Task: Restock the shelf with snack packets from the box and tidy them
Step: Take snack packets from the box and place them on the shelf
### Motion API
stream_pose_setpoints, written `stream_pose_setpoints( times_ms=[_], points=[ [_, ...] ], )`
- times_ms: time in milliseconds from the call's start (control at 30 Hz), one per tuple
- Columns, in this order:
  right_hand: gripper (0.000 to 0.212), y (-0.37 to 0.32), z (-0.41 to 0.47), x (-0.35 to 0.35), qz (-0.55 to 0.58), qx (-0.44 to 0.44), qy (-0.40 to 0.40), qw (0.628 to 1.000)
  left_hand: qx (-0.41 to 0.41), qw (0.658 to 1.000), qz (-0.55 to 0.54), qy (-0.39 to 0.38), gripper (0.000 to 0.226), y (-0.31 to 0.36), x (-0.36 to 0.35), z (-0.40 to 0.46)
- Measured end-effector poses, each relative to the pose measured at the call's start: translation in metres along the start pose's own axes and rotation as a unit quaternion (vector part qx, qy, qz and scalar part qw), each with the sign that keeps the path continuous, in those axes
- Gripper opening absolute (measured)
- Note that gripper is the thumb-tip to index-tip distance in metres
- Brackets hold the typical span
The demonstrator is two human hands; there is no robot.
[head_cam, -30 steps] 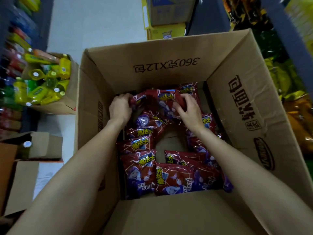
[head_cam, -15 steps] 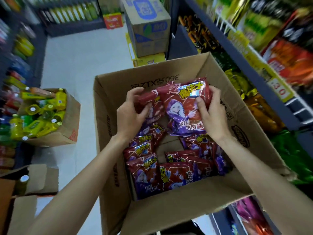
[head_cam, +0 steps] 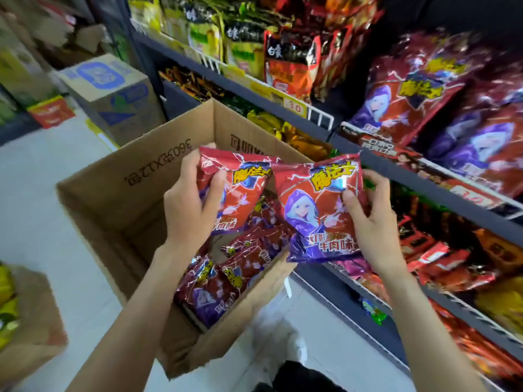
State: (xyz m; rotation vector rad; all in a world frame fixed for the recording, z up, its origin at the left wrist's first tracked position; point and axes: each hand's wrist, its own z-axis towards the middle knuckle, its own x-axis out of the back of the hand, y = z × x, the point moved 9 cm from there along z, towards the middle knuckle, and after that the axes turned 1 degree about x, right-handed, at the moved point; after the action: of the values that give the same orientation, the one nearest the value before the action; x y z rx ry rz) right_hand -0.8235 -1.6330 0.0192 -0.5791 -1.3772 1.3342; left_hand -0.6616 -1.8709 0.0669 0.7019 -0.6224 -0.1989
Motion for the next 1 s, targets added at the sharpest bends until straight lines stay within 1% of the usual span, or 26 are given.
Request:
stream_pose_setpoints(
  times_ms=[133,200,267,367,467,533,600,667,700,733,800,833,867,900,1000],
  points=[
    [0.034,0.025,-0.044,0.064,0.019,-0.044,0.056,0.997,-0.044,0.996,-0.028,-0.075,0.04,0.051,-0.037,-0.011],
    [0.033,0.039,-0.064,0.094,0.016,-0.06,0.089,0.994,-0.051,0.993,-0.041,-0.099,0.037,0.071,-0.056,-0.018],
    [0.033,0.05,-0.081,0.123,0.0,-0.069,0.116,0.991,-0.046,0.992,-0.054,-0.106,0.034,0.089,-0.071,-0.025],
    [0.032,0.064,-0.105,0.167,-0.028,-0.079,0.142,0.986,-0.038,0.99,-0.09,-0.097,0.028,0.123,-0.092,-0.037],
    [0.031,0.072,-0.129,0.217,-0.076,-0.077,0.151,0.983,-0.016,0.983,-0.131,-0.127,0.018,0.16,-0.128,-0.058],
    [0.034,0.074,-0.145,0.253,-0.132,-0.067,0.147,0.978,0.014,0.97,-0.168,-0.175,0.021,0.188,-0.161,-0.079],
    [0.036,0.078,-0.161,0.293,-0.182,-0.059,0.137,0.972,0.018,0.962,-0.181,-0.202,0.022,0.222,-0.191,-0.101],
    [0.036,0.082,-0.177,0.337,-0.214,-0.058,0.136,0.966,0.024,0.954,-0.198,-0.225,0.01,0.259,-0.22,-0.123],
    [0.036,0.084,-0.185,0.361,-0.224,-0.057,0.141,0.962,0.029,0.949,-0.21,-0.234,0.01,0.276,-0.234,-0.133],
    [0.035,0.087,-0.192,0.384,-0.233,-0.057,0.148,0.959,0.032,0.946,-0.218,-0.238,0.018,0.291,-0.247,-0.141],
    [0.034,0.09,-0.204,0.429,-0.238,-0.058,0.166,0.955,0.043,0.942,-0.231,-0.24,0.052,0.32,-0.27,-0.153],
    [0.034,0.091,-0.209,0.451,-0.233,-0.061,0.178,0.954,0.05,0.94,-0.235,-0.242,0.065,0.333,-0.28,-0.157],
    [0.034,0.092,-0.214,0.473,-0.224,-0.064,0.193,0.953,0.058,0.938,-0.242,-0.241,0.071,0.346,-0.289,-0.16],
    [0.035,0.093,-0.217,0.495,-0.215,-0.068,0.211,0.951,0.065,0.935,-0.252,-0.24,0.071,0.36,-0.297,-0.162],
    [0.033,0.094,-0.224,0.555,-0.155,-0.063,0.281,0.945,0.071,0.93,-0.269,-0.239,0.058,0.403,-0.323,-0.162]
  ],
)
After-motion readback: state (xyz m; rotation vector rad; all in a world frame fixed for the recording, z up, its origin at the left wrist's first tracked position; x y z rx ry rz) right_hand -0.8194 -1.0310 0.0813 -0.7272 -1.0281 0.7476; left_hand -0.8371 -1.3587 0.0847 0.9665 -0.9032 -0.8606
